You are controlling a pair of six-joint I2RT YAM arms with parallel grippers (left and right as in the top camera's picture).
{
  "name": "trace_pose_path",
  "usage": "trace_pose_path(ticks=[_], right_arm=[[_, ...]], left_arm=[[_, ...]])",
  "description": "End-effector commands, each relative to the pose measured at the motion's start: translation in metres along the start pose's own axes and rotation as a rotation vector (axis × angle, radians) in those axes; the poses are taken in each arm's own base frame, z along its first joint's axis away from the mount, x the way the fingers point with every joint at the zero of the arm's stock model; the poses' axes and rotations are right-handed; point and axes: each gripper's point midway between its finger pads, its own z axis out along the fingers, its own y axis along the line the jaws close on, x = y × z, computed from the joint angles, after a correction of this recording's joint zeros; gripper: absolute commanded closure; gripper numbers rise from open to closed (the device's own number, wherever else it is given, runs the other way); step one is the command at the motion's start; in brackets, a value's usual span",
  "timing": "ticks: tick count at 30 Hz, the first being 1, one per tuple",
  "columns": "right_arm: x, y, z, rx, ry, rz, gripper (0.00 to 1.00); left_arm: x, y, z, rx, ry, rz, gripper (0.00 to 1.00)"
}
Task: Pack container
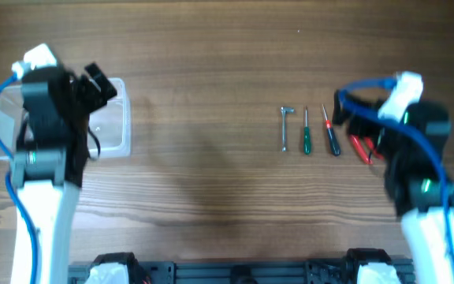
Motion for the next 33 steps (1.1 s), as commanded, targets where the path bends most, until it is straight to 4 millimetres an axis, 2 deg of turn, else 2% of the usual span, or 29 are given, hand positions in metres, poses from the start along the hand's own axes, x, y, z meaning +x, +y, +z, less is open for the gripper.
trace_pose_path(ticks=[1, 5, 7, 11, 12, 17, 18, 20, 22, 26, 29, 33], right_arm=[[-0.049, 0.017, 0.016, -0.033, 0.045, -0.138, 0.0], [-0.079, 0.007, 0.037, 0.0, 0.086, -0.108, 0.0], [-0.079, 0.003, 0.045, 0.004, 0.096, -0.096, 0.0], [-0.061, -0.022, 0.053, 0.059, 0.177, -0.08, 0.0], [-0.056, -0.026, 0.054, 0.067, 0.199, -0.072, 0.0], [-0.031, -0.039, 0.06, 0.096, 0.301, -0.04, 0.0], [-0.026, -0.041, 0.064, 0.099, 0.323, -0.033, 0.0], [-0.022, -0.043, 0.068, 0.101, 0.338, -0.03, 0.0], [-0.019, -0.045, 0.071, 0.104, 0.349, -0.027, 0.0], [-0.012, -0.048, 0.077, 0.108, 0.374, -0.021, 0.0], [-0.011, -0.048, 0.078, 0.108, 0.377, -0.019, 0.0], [-0.011, -0.049, 0.078, 0.108, 0.377, -0.02, 0.0]], left_arm=[[-0.011, -0.027, 0.016, 0.075, 0.067, 0.033, 0.0], [0.002, -0.044, 0.019, 0.165, 0.138, -0.022, 0.0], [0.008, -0.054, 0.016, 0.224, 0.175, -0.023, 0.0], [0.019, -0.054, 0.015, 0.231, 0.224, -0.02, 0.01], [0.028, -0.051, 0.017, 0.217, 0.258, -0.014, 0.01], [0.091, -0.029, 0.029, 0.131, 0.518, 0.119, 0.08], [0.11, -0.023, 0.034, 0.117, 0.598, 0.185, 0.08], [0.129, -0.018, 0.042, 0.116, 0.674, 0.265, 0.07], [0.145, -0.016, 0.054, 0.117, 0.73, 0.325, 0.01], [0.172, -0.006, 0.082, 0.075, 0.817, 0.366, 0.01], [0.192, -0.001, 0.098, 0.081, 0.876, 0.428, 0.08], [0.205, 0.001, 0.116, 0.068, 0.891, 0.437, 0.23]])
